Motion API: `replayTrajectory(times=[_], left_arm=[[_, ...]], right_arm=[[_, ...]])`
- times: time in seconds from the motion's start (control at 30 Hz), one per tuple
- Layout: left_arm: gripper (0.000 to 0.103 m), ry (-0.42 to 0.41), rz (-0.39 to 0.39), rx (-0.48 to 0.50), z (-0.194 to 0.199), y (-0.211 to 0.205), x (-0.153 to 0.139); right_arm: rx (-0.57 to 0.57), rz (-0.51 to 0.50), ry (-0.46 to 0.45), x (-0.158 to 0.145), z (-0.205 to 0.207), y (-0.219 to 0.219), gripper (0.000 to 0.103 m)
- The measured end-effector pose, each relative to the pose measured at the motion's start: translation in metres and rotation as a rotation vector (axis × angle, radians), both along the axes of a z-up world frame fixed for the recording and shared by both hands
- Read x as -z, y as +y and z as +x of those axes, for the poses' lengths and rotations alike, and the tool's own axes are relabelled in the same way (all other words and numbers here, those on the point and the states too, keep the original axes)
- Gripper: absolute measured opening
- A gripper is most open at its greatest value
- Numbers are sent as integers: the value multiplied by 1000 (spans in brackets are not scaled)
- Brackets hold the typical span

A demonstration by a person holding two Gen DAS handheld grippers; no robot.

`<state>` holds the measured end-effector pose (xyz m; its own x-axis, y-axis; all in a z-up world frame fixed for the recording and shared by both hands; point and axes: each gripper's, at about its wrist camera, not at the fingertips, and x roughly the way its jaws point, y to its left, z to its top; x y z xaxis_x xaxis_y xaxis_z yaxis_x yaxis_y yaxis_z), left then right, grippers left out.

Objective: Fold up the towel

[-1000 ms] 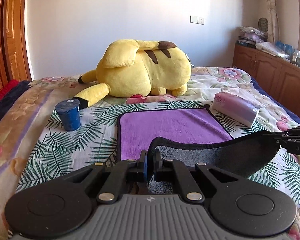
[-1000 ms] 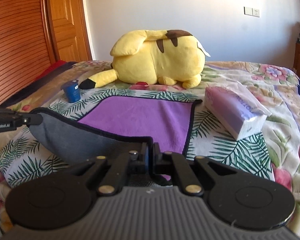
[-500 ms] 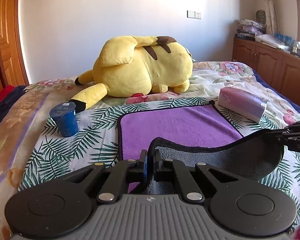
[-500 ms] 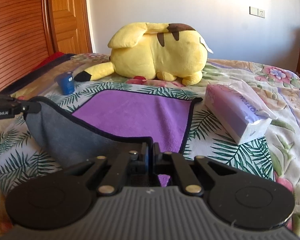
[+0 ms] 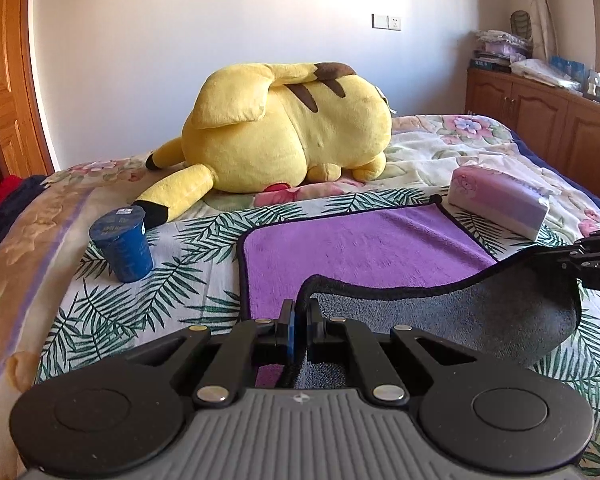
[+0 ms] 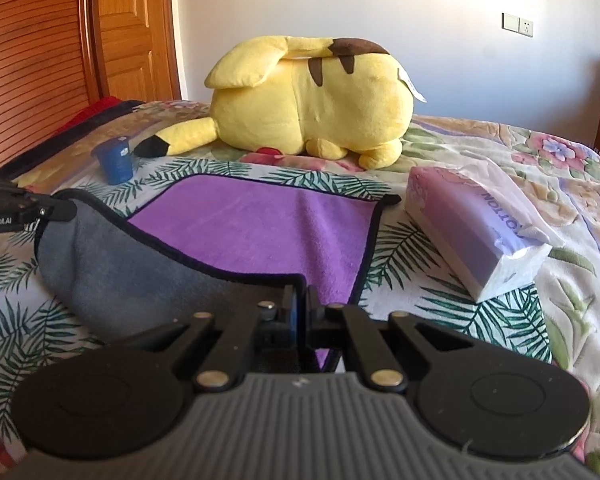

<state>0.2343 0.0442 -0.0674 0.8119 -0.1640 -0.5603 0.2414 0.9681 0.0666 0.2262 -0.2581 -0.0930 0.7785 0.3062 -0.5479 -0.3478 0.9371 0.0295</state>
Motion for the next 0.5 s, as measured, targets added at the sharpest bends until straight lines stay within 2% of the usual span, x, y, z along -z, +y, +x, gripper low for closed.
replayTrajectory(times=[0.5], left_arm=[[5,-31,54,6,20,-1,8]], right_arm=[[-7,7,-53,1,23,3,4]])
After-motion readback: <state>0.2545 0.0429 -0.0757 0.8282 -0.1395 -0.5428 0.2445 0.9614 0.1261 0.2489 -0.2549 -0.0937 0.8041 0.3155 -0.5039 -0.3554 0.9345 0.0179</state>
